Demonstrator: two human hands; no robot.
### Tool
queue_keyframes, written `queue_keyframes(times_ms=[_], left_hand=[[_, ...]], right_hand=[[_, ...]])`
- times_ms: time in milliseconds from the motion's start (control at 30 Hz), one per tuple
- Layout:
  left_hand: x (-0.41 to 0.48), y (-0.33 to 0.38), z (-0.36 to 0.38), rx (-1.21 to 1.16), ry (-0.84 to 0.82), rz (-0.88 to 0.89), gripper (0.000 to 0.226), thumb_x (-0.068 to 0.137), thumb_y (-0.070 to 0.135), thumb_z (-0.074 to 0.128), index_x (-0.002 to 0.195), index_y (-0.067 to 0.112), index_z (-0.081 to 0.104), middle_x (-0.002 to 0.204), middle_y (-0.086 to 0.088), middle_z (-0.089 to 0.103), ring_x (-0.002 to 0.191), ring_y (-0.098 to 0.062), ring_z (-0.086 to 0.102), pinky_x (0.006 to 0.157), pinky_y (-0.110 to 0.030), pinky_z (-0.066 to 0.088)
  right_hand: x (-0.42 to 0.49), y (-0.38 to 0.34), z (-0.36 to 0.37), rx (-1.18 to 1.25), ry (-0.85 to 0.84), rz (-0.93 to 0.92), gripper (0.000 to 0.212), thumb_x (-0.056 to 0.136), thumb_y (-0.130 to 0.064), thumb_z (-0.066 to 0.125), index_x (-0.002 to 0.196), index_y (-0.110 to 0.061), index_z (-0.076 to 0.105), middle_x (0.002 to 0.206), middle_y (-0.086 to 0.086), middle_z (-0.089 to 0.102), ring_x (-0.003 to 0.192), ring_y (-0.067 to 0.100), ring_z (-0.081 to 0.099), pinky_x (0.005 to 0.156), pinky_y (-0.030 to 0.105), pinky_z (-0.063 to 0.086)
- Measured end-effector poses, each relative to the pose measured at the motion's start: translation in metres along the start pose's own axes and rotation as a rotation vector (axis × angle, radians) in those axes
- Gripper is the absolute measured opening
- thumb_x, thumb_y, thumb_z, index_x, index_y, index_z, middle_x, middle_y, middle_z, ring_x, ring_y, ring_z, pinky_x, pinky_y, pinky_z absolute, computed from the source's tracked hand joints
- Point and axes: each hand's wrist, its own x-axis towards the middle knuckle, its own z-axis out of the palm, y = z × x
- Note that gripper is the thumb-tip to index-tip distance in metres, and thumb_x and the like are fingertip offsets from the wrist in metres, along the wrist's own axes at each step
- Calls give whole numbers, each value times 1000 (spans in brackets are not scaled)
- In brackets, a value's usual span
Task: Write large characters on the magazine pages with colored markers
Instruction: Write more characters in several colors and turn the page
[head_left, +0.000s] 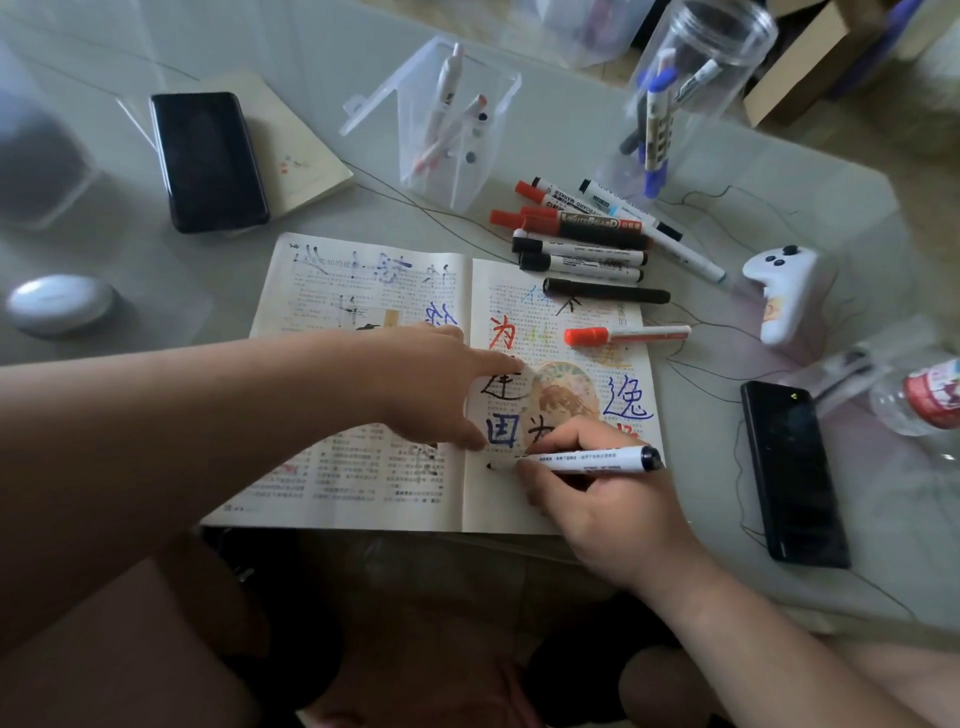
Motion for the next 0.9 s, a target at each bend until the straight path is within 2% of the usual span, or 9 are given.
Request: queue_keyframes(times_ms=[167,233,300,433,567,633,767,833,900], left_hand=[[1,0,0,0,-6,-3,87,85,66,63,153,57,9,118,2,41,99,-15,38,77,-33,35],[2,0,0,-1,-8,-6,87,85,66,63,152,58,9,112,4,36,99,-16,38,77,-33,35],[2,0,1,-3,-7,-10,87,85,66,63,152,58,9,116,3,40,99,-16,37,77,-32,35],[2,0,0,5,-6,-10,87,85,66,63,153,57,9,130,-1,45,102,-17,40,78,-32,35],[2,0,0,5,-9,-12,87,85,66,63,153,57,10,130,-2,45,100,-17,39,79,-33,37],[2,0,0,1,-8,-16,87,85,66,64,152,57,10,129,-1,45,100,-16,38,79,-33,37],[0,1,-1,2,-12,-17,86,85,66,63,153,57,9,121,0,43,100,-16,37,78,-32,36],[0,2,-1,5,-12,-18,86,86,66,63,153,57,9,118,1,42,100,-16,37,78,-31,35],[0,2,-1,4,-10,-20,86,86,66,63,153,57,10,127,0,45,100,-16,37,78,-31,35]], right_hand=[[1,-4,-1,-23,-107,30,21,82,-12,82,69,-19,67,62,-12,66,56,4,59,49,17,43],[2,-4,-1,-17,-95,52,26,81,-9,82,67,-18,63,57,-12,62,51,3,55,47,16,40],[3,-3,-1,-21,-44,50,25,80,-11,83,67,-16,62,56,-9,61,50,3,53,48,17,38],[3,1,-2,22,16,47,14,80,-26,76,74,-18,66,68,-1,70,62,15,66,58,34,54],[2,1,-1,-21,-7,14,18,83,-13,80,72,-15,66,67,-6,67,61,7,61,54,19,45],[3,0,-1,-8,-39,42,18,83,-13,81,72,-15,67,66,-7,67,58,4,60,53,18,44],[4,2,-3,58,31,76,13,81,-22,76,76,-15,66,68,4,72,65,24,71,62,44,57],[5,3,-3,44,50,73,14,84,-17,77,76,-13,65,67,4,72,65,25,71,63,46,56],[6,2,-4,-2,35,46,15,83,-18,77,74,-14,65,67,2,71,64,21,69,60,38,55]])
